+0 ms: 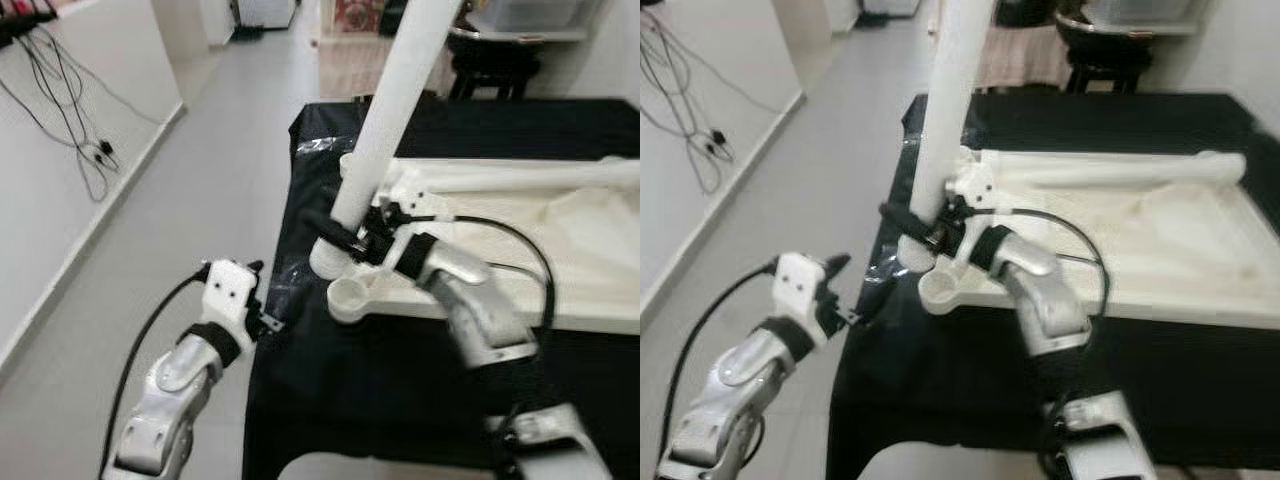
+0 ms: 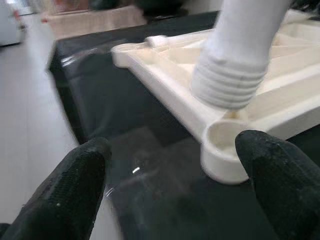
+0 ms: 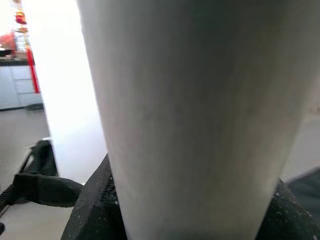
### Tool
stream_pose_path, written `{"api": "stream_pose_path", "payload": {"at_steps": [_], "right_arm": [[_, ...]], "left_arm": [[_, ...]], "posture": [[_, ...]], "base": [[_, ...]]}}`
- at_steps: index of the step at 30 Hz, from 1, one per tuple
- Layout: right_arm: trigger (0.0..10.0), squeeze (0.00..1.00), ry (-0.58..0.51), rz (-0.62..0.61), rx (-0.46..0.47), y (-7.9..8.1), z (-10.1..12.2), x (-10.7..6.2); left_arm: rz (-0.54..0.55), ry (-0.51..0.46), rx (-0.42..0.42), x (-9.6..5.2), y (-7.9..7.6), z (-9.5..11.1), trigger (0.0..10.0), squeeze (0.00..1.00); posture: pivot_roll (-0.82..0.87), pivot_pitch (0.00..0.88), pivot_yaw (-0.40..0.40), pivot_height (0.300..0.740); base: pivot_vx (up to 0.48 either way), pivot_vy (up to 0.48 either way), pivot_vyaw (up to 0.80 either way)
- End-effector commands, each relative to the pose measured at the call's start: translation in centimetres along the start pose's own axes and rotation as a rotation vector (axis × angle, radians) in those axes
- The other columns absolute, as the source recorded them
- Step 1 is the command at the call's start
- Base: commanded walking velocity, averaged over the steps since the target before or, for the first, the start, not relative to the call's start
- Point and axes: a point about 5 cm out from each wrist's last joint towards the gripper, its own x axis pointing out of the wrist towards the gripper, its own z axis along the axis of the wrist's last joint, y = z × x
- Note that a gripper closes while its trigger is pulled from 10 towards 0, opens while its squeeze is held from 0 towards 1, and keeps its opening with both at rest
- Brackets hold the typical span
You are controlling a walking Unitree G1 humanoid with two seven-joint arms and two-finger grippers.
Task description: Building children table
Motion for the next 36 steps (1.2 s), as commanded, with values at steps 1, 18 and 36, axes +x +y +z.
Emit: {"api": "stream_pose_path", "payload": {"at_steps": [1,18,36], "right_arm": [[10.0,0.00,-0.024,0.055,-0.014,0.8,0.5,1.0],[10.0,0.00,0.118,0.114,-0.079,-0.7,0.1,2.3],[10.0,0.00,0.074,0.432,0.021,-2.9,2.7,0.1]], "left_arm": [[0.018,0.023,0.011,-0.5,0.3,-0.2,10.0,0.00],[-0.011,0.056,-0.038,-1.6,0.1,-0.4,10.0,0.00],[-0.368,0.114,0.077,-5.3,-4.2,-1.2,10.0,0.00]], "posture": [[-0.04,0.129,0.042,0.740],[-0.04,0.214,0.024,0.740],[-0.04,0.302,0.006,0.740]], "base": [[0.000,0.000,0.80],[0.000,-0.056,0.13],[0.000,0.000,0.00]]}}
